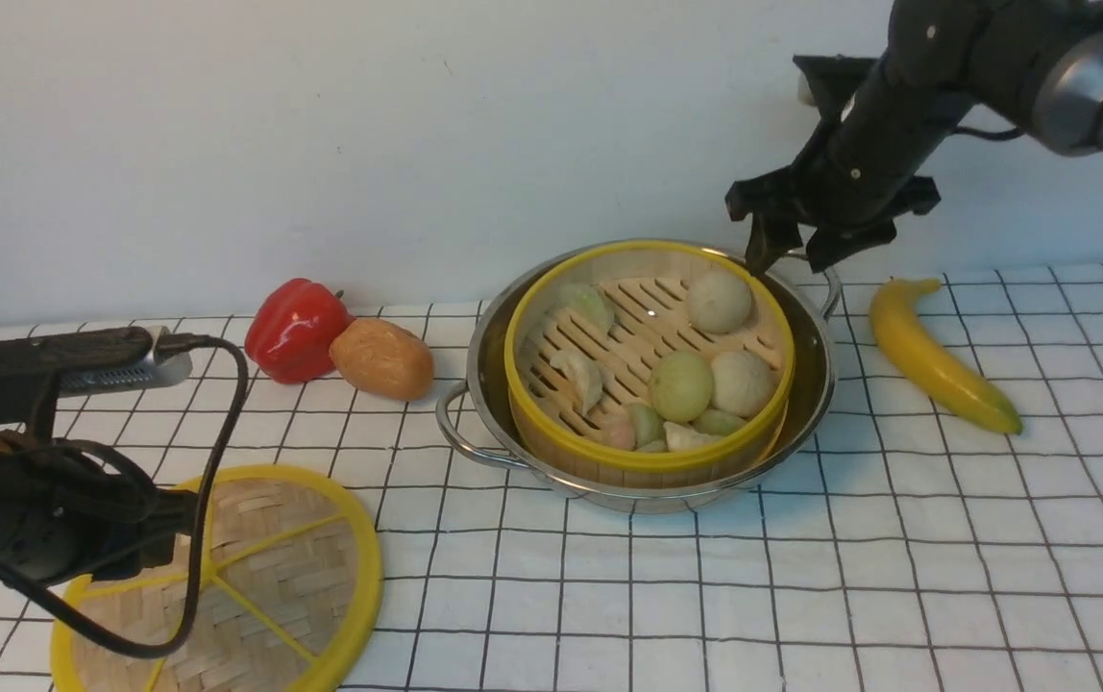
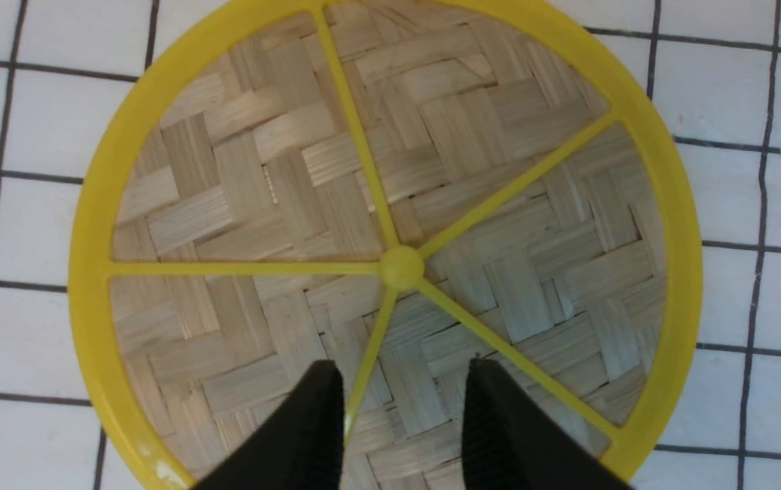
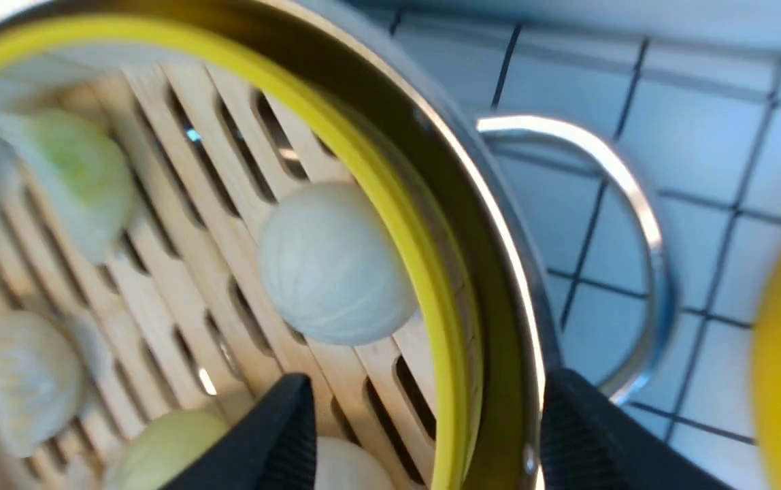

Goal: Place the steamer in the pot on the white tablecloth, and put the lid on the steamer.
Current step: 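Place the bamboo steamer basket of food into the steel pot with the right gripper, then grasp the bamboo steamer lid lying on the table by its centre knob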

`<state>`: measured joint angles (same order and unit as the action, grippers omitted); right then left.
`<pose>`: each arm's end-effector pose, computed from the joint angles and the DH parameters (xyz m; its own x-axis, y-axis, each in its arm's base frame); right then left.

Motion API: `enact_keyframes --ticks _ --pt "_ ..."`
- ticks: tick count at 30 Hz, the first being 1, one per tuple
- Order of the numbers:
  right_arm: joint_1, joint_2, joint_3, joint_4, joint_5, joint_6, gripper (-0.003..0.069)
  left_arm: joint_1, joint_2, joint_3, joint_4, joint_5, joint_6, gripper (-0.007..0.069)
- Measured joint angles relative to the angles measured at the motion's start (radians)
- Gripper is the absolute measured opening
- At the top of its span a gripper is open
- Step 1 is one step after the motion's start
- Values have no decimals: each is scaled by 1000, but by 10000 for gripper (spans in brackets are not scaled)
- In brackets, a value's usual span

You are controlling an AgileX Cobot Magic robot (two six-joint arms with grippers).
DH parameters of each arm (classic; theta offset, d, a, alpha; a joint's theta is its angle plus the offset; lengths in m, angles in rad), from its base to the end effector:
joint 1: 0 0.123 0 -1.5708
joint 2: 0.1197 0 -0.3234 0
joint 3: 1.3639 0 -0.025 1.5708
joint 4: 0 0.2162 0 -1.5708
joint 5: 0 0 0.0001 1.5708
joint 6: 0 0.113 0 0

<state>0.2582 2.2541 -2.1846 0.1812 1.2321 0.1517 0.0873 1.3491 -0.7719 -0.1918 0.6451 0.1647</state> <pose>0.4666 0.1431 0.2722 -0.9493 -0.0358 -0.3123 -0.1121 0.9667 0.2300 0.2181 0.0061 0.2636 -0.8997 -0.0680 -0.4312 -0.0278 0.9947 -0.0989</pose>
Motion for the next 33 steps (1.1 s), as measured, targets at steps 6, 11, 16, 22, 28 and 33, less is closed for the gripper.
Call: enact_keyframes --ticks 6,11,16,22,28,33 --pt "0 -146 0 12 2 -3 438 0 41 0 -83 -38 116 243" --pt "0 -332 0 65 0 -34 439 0 116 0 -89 -67 143 243" --pt "0 -509 -1 93 -2 -62 439 0 166 0 -91 -109 145 243" --pt "0 -733 -2 104 -3 -91 439 0 222 -1 -106 -138 145 243" --pt "0 -892 -3 105 -3 -108 439 0 266 -1 -115 -172 144 201" --pt "0 -969 57 105 -4 -116 439 0 267 -3 -116 -189 142 106"
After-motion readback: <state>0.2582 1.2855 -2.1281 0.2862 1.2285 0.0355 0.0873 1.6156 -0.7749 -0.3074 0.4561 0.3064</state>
